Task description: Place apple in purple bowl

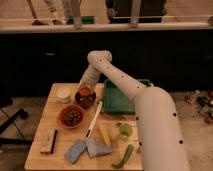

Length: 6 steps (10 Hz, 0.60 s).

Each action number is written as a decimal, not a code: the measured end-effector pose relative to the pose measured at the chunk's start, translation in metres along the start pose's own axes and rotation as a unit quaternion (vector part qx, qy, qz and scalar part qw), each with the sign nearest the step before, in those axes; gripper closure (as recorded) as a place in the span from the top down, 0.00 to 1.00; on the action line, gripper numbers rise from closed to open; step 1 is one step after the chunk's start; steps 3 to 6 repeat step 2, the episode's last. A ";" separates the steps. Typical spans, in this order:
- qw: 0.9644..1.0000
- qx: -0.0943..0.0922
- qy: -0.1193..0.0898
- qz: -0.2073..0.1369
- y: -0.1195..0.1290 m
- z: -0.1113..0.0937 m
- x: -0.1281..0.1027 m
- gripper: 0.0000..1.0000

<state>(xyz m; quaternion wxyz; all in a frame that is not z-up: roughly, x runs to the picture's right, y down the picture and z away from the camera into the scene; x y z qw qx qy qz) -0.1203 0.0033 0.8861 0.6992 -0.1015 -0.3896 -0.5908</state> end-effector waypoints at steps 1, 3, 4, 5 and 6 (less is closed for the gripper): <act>1.000 0.000 0.001 0.001 0.000 -0.001 0.000 0.39; 1.000 0.000 0.001 0.002 0.001 -0.001 0.000 0.42; 1.000 0.000 0.001 0.002 0.001 -0.001 0.000 0.42; 1.000 0.000 0.001 0.002 0.001 -0.001 0.000 0.42; 1.000 0.000 0.001 0.002 0.001 -0.001 0.000 0.42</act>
